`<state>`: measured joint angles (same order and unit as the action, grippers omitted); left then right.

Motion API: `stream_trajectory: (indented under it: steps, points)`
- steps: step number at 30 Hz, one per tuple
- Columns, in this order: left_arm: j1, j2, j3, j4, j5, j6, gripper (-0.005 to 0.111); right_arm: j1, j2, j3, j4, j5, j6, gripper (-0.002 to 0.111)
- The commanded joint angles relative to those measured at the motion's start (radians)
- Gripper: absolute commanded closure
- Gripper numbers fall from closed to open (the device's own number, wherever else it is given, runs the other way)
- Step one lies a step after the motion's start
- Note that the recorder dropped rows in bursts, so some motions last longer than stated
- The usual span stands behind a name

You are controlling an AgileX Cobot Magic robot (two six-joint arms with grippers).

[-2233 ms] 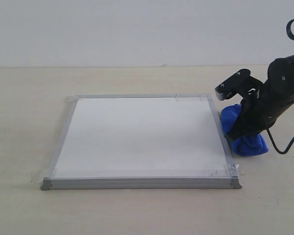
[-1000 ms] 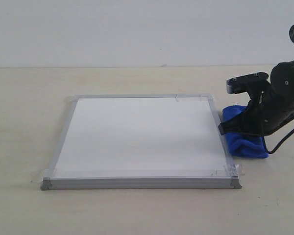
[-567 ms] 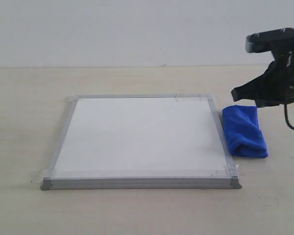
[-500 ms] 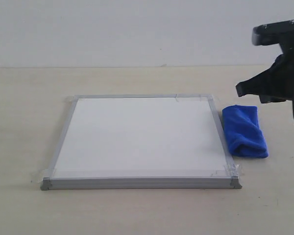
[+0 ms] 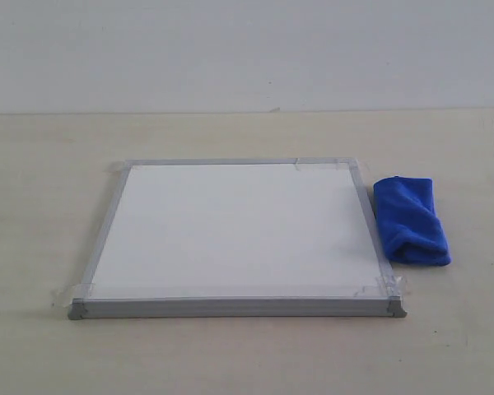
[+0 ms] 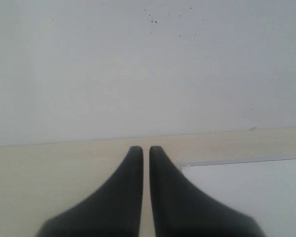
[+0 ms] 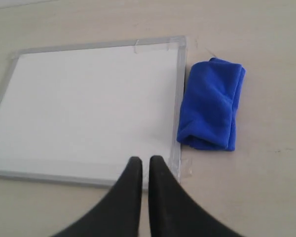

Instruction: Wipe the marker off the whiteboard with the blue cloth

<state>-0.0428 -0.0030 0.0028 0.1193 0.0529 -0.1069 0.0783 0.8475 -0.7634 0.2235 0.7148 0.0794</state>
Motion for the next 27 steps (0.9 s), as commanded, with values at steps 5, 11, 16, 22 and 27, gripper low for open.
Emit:
stream_trajectory:
  steps: [5,11,16,22,27]
  points:
    - [-0.002,0.003,-0.003,-0.006,0.0,-0.006,0.102,-0.008,-0.24,0.007,0.004,0.166,-0.009,0.107]
    - [-0.002,0.003,-0.003,-0.006,-0.002,-0.006,0.102,-0.008,-0.312,0.007,0.002,0.16,-0.004,0.107]
    - [-0.002,0.003,-0.003,-0.006,-0.002,-0.006,0.102,-0.008,-0.315,0.018,0.0,0.135,-0.004,0.107]
    - [-0.002,0.003,-0.003,-0.006,-0.002,-0.006,0.102,0.056,-0.373,0.181,-0.012,-0.188,-0.011,0.107]
    - [-0.002,0.003,-0.003,-0.006,-0.002,-0.006,0.102,0.072,-0.494,0.366,-0.01,-0.333,-0.011,0.107]
